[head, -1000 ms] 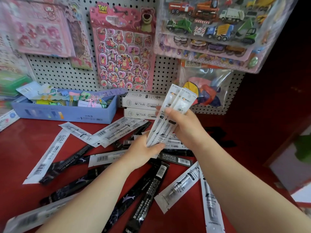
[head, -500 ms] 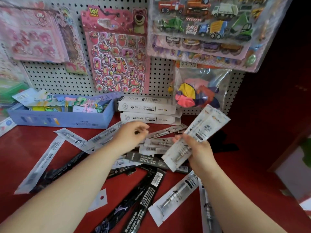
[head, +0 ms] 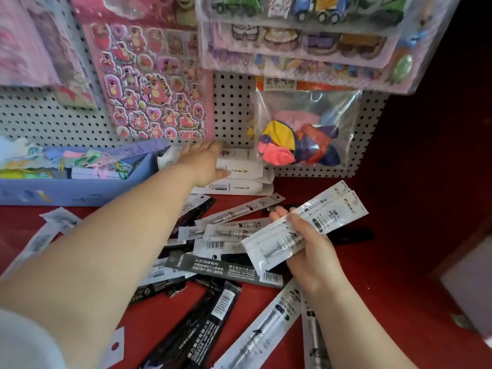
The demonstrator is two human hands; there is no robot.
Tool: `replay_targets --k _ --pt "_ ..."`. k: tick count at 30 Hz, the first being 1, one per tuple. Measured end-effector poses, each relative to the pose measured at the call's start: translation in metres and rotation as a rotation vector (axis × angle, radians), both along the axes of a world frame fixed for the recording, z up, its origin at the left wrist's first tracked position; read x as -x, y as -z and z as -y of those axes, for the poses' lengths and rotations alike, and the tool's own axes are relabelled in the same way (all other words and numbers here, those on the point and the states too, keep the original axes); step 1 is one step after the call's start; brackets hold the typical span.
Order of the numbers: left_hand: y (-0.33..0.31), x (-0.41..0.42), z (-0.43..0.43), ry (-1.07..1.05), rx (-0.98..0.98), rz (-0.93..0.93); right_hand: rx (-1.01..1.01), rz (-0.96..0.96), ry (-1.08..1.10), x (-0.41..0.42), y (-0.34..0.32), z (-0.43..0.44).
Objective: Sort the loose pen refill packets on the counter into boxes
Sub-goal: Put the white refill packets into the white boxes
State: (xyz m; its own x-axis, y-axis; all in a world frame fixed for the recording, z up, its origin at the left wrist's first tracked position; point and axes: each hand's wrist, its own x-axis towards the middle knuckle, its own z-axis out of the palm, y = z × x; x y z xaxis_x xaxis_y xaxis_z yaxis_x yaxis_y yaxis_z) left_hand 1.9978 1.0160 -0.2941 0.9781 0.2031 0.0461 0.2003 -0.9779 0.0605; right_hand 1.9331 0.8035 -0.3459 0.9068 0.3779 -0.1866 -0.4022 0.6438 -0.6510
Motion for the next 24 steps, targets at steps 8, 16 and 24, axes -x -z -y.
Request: replay_targets --k 8,16,24 --pt "-0.002 0.013 -0.006 0.034 0.039 0.082 0.010 0.024 0.115 -0.006 -0.004 0.009" --pt "-0.014 0.068 -0.010 -0.021 0.122 0.159 0.069 0.113 0.188 0.000 -0.014 0.009" --pt "-0.030 0.156 -0.007 -0.074 0.359 0.288 0.148 0.262 0.108 0.036 -0.052 0.011"
